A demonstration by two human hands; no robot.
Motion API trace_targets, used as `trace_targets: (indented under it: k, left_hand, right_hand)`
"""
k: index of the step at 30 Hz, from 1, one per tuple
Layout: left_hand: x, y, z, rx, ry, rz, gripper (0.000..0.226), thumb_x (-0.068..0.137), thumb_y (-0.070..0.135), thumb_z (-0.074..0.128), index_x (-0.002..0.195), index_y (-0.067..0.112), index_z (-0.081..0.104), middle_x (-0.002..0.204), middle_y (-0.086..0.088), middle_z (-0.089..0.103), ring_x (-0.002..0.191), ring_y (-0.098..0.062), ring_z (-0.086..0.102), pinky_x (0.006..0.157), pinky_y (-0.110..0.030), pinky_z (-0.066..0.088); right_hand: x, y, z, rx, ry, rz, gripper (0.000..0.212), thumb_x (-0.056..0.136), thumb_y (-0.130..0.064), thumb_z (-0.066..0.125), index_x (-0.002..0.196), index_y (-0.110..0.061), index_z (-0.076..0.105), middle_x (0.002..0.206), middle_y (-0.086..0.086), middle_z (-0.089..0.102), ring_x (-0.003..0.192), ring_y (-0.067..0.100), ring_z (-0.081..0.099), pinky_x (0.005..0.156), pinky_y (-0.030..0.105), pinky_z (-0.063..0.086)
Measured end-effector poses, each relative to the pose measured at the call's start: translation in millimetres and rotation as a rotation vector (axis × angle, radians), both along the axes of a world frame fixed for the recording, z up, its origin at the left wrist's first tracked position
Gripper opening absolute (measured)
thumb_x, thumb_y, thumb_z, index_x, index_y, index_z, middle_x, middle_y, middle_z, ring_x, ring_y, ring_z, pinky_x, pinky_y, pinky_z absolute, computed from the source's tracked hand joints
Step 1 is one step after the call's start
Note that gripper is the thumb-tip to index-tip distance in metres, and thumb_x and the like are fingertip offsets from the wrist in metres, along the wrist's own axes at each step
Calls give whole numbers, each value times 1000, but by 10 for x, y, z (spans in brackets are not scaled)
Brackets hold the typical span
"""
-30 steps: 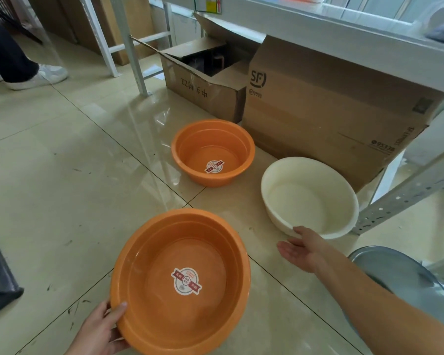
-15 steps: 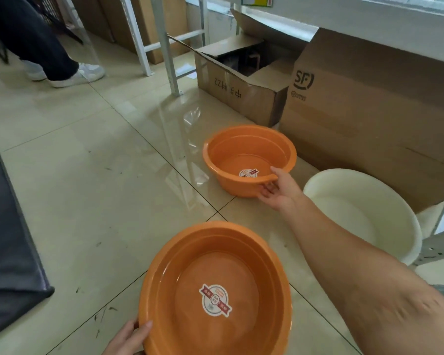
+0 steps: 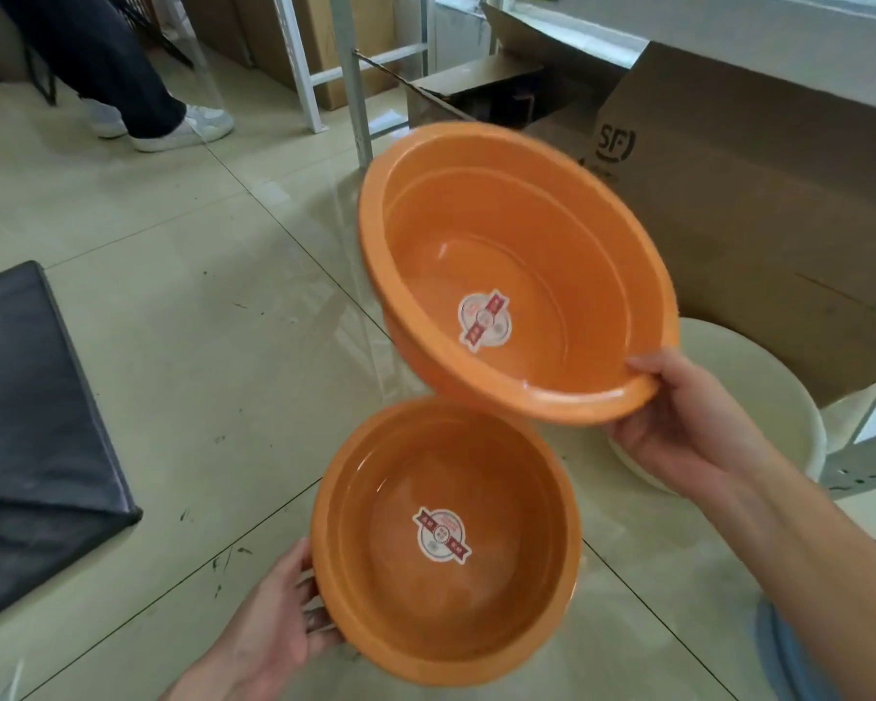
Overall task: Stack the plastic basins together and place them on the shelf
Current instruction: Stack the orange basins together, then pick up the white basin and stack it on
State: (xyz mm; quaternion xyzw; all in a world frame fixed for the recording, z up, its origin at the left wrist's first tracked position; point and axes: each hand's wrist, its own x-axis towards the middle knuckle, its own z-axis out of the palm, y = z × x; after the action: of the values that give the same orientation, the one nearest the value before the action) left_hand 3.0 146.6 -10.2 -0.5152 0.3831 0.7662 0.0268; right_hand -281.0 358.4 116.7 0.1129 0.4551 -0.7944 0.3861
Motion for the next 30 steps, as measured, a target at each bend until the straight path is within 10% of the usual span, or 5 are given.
trace_targets:
  k: [3, 10, 17, 25, 30]
  left_hand:
    - [-55, 31, 49, -29, -32, 37, 61, 104, 54, 35, 125, 6, 65, 70, -11, 71, 53, -24, 64, 85, -54, 53]
    - [-140, -16, 55, 10, 22, 64, 66, 95, 68, 36, 106, 13, 69, 101, -17, 56, 92, -31, 54, 81, -49, 54]
    - [-155, 97, 107, -191, 75, -150, 45, 104, 52, 39, 139, 35, 61, 122, -2, 76, 117, -26, 66, 99, -58, 53]
    - [-259, 161, -57, -403, -2, -290, 46, 107, 18, 45, 145, 44, 40, 131, 4, 66, 110, -25, 66, 96, -57, 54]
    - [-336, 200, -31, -402, 8, -328, 41, 106, 13, 46, 138, 39, 42, 124, 3, 66, 107, -31, 66, 97, -60, 51]
  right_hand:
    - [412, 309, -176, 80, 4, 143, 27, 72, -1, 58, 97, -3, 69, 72, 11, 75, 52, 19, 71, 55, 31, 64]
    - [945, 586, -992, 351, 42, 309, 12, 80, -3, 71, 90, -2, 64, 63, 9, 60, 51, 18, 60, 59, 32, 61]
    - [974, 660, -1349, 1370, 867, 819, 59, 89, -77, 36, 91, -21, 54, 76, -4, 67, 73, 21, 70, 71, 39, 56]
    - [397, 923, -1445, 488, -249, -13, 65, 91, -48, 65, 128, 4, 53, 100, 23, 62, 80, 33, 65, 83, 50, 60]
    - [-238, 1222, -1460, 289, -275, -405, 71, 94, -28, 69, 152, -2, 36, 117, 24, 57, 93, 35, 64, 81, 44, 57]
